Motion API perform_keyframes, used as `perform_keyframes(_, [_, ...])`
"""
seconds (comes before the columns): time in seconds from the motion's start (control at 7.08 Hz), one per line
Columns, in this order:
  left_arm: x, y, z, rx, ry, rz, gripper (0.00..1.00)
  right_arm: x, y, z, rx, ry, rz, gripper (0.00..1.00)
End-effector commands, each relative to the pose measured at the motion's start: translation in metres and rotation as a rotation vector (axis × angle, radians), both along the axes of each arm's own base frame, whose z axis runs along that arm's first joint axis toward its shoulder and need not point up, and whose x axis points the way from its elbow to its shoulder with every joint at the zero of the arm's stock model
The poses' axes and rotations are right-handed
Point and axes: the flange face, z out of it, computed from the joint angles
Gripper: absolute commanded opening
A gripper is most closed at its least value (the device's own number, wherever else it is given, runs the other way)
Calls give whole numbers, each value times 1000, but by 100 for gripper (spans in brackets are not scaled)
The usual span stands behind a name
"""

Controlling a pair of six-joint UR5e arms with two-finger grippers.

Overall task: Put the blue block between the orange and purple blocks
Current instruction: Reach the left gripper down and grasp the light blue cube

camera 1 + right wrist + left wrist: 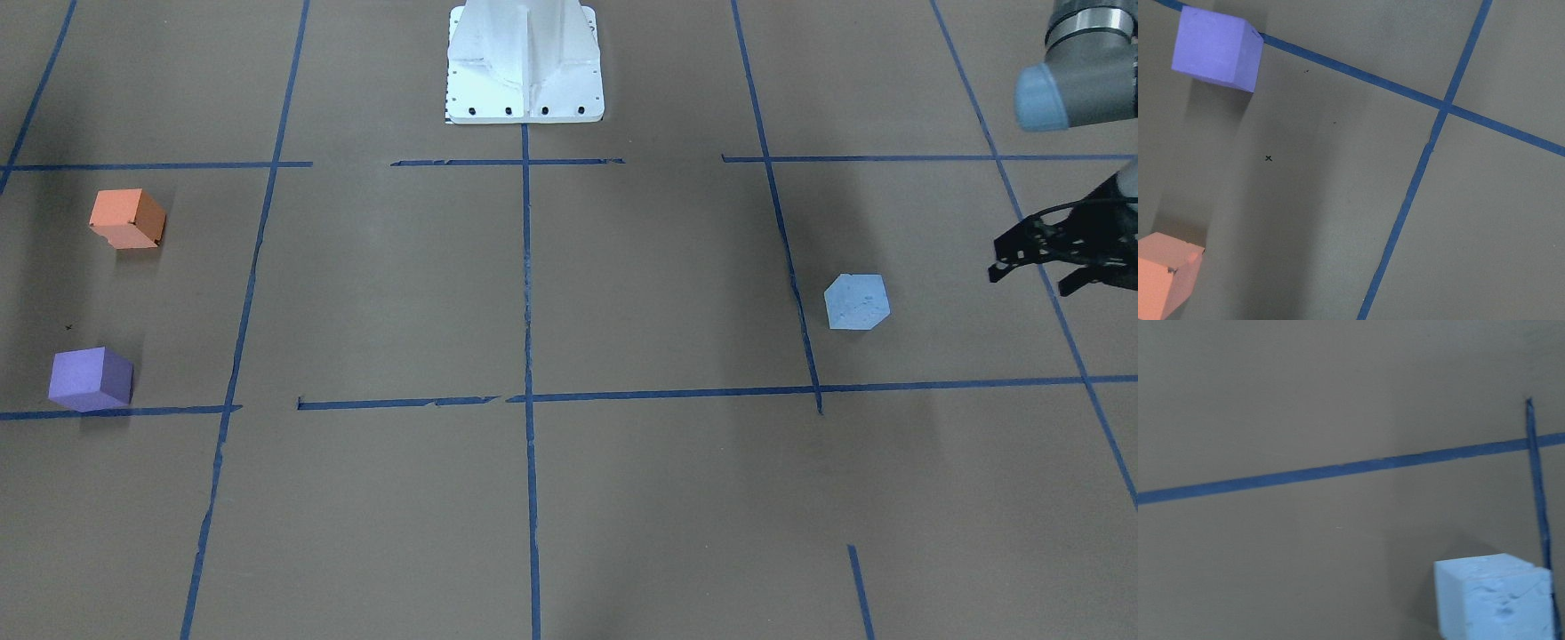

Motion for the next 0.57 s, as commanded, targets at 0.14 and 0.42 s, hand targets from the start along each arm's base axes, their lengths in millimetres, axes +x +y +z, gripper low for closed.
perform_keyframes(0.14, [73, 16, -20, -53, -11, 0, 100, 0, 0, 1, 0, 0, -1, 100])
perform_keyframes(0.42, [91, 22, -11, -15, -75, -13, 100, 0, 0, 1, -1, 0, -1, 100])
